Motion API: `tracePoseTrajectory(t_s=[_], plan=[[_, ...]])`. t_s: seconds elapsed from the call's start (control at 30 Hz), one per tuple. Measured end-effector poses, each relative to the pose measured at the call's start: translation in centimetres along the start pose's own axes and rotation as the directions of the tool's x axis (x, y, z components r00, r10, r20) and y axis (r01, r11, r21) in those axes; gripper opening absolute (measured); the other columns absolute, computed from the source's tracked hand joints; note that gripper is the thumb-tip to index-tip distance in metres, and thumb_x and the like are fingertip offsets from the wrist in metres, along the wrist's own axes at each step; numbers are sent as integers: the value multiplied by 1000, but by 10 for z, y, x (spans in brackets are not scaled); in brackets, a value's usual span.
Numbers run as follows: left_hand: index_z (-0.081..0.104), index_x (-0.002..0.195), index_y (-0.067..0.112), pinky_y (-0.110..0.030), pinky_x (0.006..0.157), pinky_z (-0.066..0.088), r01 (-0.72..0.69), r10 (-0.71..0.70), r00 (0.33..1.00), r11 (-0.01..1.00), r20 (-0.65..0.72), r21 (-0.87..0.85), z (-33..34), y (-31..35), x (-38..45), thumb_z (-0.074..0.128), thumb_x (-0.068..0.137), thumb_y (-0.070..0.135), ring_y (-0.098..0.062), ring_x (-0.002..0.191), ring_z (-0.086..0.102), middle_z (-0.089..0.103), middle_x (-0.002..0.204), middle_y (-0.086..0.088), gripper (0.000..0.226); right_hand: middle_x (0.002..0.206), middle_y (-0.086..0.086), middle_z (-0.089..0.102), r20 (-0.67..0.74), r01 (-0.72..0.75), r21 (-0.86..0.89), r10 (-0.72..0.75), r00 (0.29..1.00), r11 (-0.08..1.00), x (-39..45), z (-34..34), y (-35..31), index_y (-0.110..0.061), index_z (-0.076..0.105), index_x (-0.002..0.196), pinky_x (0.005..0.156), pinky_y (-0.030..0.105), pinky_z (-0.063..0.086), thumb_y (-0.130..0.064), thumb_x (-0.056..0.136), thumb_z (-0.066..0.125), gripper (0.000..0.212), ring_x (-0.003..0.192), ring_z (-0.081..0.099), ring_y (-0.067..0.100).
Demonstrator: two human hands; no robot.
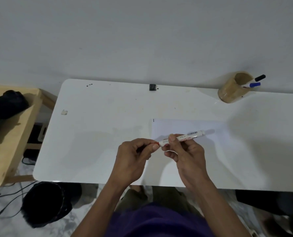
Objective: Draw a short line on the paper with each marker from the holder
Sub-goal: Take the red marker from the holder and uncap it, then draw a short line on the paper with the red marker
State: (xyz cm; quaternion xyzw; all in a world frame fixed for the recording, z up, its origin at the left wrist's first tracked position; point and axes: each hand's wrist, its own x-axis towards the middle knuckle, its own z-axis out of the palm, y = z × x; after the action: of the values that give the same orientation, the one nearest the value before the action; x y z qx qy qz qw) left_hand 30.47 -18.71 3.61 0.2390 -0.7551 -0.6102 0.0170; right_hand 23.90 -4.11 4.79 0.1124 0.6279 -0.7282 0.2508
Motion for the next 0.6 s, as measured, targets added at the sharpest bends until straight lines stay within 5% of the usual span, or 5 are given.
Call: tracePoseTrajectory(t_s=[0.2,0.33,0.5,0.6], plan=[[75,77,22,-9,54,41,70,-68,997,995,22,-68,-1,10,21,69,92,19,-3,52,53,63,53,14,16,84,8,77,59,30,28,-31,998,999,28,-1,-2,-8,71,91,71,27,60,-25,83,69,19,78,72,20],[79,84,15,-18,58,48,112,-115,991,993,-70,-36,-4,4,47,74,88,19,-8,57,57,71,63,11,7,80,5,75,-67,19,192,-6,998,981,53,-12,-10,-7,69,89,70,28,61,-10,94,64,7,71,71,18],[71,87,16,-8,64,46,172,-90,963,931,-255,323,-9,-16,93,80,83,22,-5,69,66,74,79,5,11,87,5,75,-137,77,91,-64,988,993,82,-42,-24,-11,70,93,71,30,60,-13,95,67,4,78,74,23],[71,90,9,-23,71,46,140,-18,969,860,-245,490,-8,-31,119,75,86,15,-17,72,63,73,86,-7,8,84,1,78,-144,93,12,-91,985,996,92,-51,-25,-12,70,92,71,30,61,-13,94,68,3,79,75,21]])
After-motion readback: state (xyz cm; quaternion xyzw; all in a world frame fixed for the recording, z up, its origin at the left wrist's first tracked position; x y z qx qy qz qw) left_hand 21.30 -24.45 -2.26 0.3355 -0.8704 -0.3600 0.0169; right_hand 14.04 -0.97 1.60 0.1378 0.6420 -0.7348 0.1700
